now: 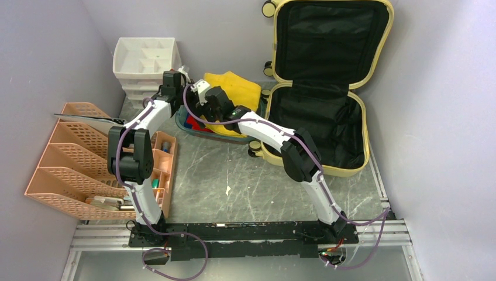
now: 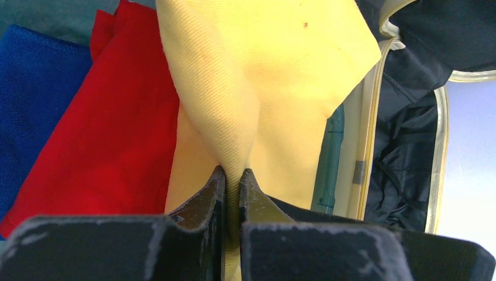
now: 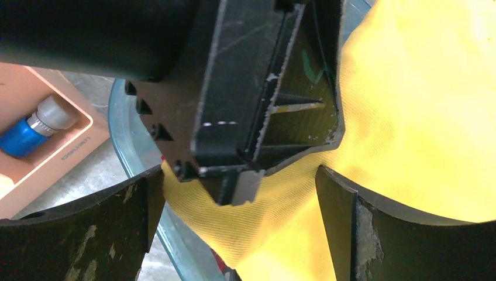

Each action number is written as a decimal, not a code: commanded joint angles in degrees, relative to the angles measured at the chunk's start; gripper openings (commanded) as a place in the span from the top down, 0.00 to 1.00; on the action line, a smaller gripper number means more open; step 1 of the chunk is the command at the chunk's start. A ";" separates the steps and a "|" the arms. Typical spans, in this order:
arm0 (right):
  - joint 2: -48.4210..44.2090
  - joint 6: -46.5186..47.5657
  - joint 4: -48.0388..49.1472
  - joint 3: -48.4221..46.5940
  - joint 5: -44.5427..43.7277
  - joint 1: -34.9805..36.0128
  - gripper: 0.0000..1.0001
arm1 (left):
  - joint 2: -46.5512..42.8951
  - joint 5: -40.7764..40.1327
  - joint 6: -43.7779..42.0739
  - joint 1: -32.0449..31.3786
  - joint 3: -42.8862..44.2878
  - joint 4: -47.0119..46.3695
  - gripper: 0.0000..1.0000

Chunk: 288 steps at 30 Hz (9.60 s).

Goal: Open, take out, and arrange the luggage
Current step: Adjust the clothes in the bin.

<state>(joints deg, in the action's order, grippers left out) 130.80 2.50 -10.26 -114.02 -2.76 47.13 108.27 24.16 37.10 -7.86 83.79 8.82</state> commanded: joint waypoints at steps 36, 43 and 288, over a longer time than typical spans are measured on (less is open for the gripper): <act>3.32 9.76 8.05 3.76 -20.53 7.41 0.00 | -3.72 3.78 1.76 -1.28 0.87 -2.75 0.95; 3.88 10.61 7.41 4.57 -22.44 7.70 0.06 | -3.79 3.61 1.58 -1.28 1.02 -2.42 0.95; -13.68 39.88 -18.85 2.35 50.53 -28.50 1.00 | -13.06 -26.04 -90.52 -6.91 -2.78 3.41 0.95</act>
<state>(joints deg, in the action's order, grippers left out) 122.08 37.95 -23.05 -118.45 47.37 21.71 99.77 2.20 -50.35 -17.19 85.08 8.05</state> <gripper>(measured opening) 0.208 0.218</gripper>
